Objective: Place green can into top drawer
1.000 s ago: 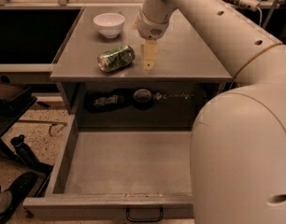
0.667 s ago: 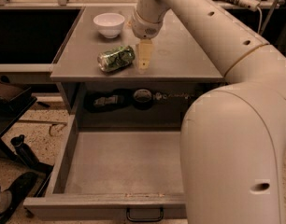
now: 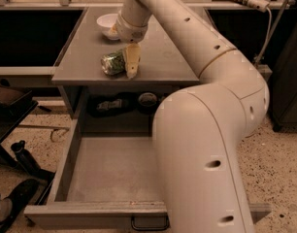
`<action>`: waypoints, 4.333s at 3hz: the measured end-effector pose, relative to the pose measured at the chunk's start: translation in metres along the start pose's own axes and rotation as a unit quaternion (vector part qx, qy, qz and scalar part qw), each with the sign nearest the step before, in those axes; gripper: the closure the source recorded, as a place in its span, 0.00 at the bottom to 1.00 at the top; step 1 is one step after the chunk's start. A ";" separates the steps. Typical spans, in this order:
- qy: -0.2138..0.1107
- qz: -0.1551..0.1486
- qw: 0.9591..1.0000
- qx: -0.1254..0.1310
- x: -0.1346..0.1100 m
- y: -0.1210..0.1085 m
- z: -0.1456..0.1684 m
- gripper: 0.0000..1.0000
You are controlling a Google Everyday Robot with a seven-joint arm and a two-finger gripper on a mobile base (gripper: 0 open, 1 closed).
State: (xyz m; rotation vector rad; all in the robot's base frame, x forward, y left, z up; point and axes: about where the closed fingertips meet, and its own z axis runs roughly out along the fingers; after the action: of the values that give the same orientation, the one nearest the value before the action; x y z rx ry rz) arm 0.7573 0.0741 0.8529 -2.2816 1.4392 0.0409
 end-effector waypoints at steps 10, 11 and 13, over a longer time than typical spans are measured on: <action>-0.088 0.013 0.993 0.083 -0.050 0.198 -0.089 1.00; -0.046 0.031 0.992 0.110 -0.042 0.181 -0.044 1.00; -0.035 0.026 0.991 0.123 -0.043 0.172 -0.042 1.00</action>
Offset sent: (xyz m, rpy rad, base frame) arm 0.0032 0.0124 -0.0125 -0.0062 0.0351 0.0248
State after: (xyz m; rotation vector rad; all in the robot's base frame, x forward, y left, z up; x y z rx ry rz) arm 0.5803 0.0328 0.8420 -2.0244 1.3853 -0.0396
